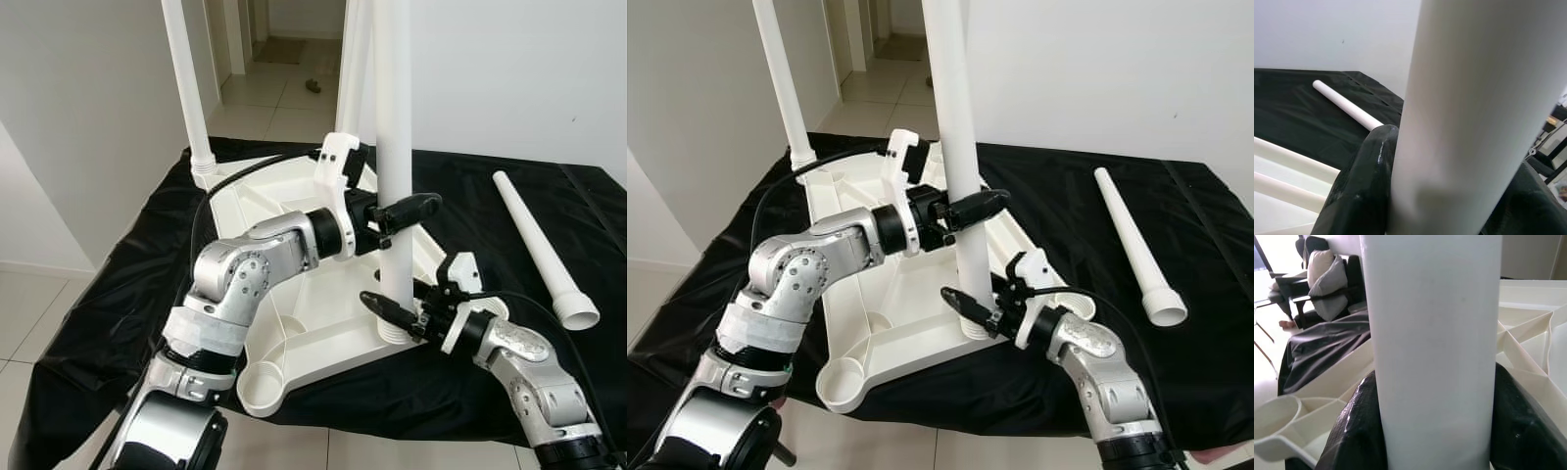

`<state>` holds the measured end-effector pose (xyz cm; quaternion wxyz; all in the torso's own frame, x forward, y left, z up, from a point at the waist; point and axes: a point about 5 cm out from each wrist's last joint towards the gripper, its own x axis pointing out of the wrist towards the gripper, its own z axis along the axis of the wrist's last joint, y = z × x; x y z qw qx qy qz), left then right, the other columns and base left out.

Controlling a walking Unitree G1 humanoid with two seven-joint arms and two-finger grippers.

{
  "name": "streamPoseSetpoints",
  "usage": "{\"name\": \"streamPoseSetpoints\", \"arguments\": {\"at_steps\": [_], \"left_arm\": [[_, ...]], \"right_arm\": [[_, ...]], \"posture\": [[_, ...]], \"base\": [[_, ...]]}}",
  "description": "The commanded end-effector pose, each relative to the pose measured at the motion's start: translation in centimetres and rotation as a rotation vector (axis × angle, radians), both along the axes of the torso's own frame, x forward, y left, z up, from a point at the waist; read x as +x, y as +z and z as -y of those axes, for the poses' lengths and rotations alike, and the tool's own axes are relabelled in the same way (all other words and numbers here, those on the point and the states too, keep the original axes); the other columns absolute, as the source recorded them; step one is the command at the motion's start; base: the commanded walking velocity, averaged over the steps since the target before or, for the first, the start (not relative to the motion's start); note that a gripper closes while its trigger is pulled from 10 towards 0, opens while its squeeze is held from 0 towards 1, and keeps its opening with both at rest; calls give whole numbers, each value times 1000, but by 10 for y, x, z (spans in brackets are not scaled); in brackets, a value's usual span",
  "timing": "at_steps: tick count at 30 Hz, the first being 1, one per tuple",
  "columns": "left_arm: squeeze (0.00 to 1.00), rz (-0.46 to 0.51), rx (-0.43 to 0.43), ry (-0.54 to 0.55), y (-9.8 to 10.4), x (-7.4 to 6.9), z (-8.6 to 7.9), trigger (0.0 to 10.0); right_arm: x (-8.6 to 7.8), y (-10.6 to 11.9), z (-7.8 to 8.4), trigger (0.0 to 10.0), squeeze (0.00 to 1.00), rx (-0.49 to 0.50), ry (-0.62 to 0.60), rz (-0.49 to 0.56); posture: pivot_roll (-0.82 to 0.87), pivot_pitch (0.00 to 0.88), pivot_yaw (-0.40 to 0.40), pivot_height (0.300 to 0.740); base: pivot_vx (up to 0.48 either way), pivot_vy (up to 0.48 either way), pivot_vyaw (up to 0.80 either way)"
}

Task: Building children table

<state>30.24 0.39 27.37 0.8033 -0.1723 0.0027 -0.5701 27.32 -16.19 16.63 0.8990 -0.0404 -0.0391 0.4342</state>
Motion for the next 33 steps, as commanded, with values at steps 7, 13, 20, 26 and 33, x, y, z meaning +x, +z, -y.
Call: {"name": "streamPoseSetpoints", "arguments": {"at_steps": [7,13,20,26,33], "left_arm": [[0,12,13,-79,3,-6,9,2471],[0,51,90,102,9,10,10,10000],[0,76,143,216,16,21,11,10000],[0,115,150,302,25,28,9,10000],[0,164,111,442,44,41,2,10000]], "right_arm": [[6,5,0,10000,0,21,-68,5],[18,7,-7,10000,1000,25,-217,29],[32,16,-26,10000,1000,35,-327,53],[43,24,-34,10000,0,47,-410,61],[64,24,-44,10000,0,50,-630,57]], "posture": [[-14,0,26,740],[-18,0,20,740],[-20,5,13,740],[-18,14,4,740],[-19,16,-3,740]], "base": [[0,0,0],[0,0,0],[0,0,0],[0,0,0],[0,0,0]]}}
